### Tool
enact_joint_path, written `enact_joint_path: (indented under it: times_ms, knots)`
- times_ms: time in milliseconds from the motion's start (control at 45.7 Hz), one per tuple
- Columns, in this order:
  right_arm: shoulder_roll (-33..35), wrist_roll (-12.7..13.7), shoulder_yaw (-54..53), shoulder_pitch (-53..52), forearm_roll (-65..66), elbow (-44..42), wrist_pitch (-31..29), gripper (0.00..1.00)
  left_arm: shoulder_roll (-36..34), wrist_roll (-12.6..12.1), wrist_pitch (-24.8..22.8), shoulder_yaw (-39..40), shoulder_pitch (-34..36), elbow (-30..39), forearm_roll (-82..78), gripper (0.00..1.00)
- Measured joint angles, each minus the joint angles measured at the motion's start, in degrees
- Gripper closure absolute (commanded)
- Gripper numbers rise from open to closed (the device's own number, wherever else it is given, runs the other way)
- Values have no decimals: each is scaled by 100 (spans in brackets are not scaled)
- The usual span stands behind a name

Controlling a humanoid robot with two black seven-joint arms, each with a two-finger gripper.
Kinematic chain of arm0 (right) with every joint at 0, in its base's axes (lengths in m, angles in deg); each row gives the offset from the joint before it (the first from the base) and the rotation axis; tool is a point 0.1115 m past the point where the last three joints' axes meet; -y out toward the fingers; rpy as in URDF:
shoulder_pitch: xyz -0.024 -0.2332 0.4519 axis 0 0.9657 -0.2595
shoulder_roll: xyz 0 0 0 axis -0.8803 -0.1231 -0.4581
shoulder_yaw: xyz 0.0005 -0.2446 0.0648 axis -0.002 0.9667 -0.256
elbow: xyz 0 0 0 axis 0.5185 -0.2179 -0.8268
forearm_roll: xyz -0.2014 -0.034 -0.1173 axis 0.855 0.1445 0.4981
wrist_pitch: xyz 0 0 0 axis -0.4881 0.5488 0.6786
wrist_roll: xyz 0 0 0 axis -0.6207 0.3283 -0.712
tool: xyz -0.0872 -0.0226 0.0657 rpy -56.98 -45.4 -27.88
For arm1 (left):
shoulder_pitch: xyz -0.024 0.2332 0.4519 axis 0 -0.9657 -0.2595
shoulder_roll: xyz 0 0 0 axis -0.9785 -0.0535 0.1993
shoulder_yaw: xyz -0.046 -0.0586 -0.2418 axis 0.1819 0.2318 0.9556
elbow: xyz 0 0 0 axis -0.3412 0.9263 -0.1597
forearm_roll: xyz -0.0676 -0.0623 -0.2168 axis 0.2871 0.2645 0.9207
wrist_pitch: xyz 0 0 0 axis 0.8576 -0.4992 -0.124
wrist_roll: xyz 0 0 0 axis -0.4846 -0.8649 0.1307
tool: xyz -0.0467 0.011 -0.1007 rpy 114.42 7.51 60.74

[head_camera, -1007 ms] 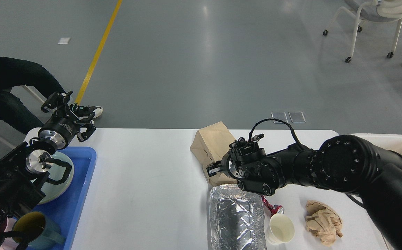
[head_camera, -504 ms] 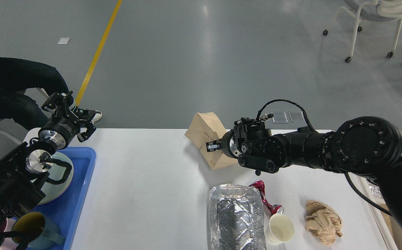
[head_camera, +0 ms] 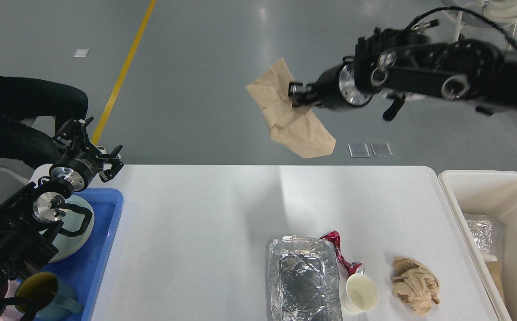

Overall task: Tidy desktop
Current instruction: 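Lift the brown paper bag and drop it into the white bin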

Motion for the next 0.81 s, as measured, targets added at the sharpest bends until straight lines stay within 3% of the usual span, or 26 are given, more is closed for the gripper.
enact_joint_path:
  times_ms: [241, 394, 679, 810]
  knots:
    - [585, 4, 232, -588, -455, -121, -344, 100, 0, 0, 0, -7, 0, -1, 0, 3]
    - [890, 19, 803, -449, -518, -774, -282, 100, 0, 0, 0, -7, 0, -1, 0, 3]
    - [2545, 26, 1075, 618, -501, -1465, -131, 100, 0, 0, 0, -6, 0, 1, 0, 3]
    - [3201, 24, 1049, 1605, -497, -1760, 108, 100, 1, 0, 0, -2, 0, 2, 0, 3]
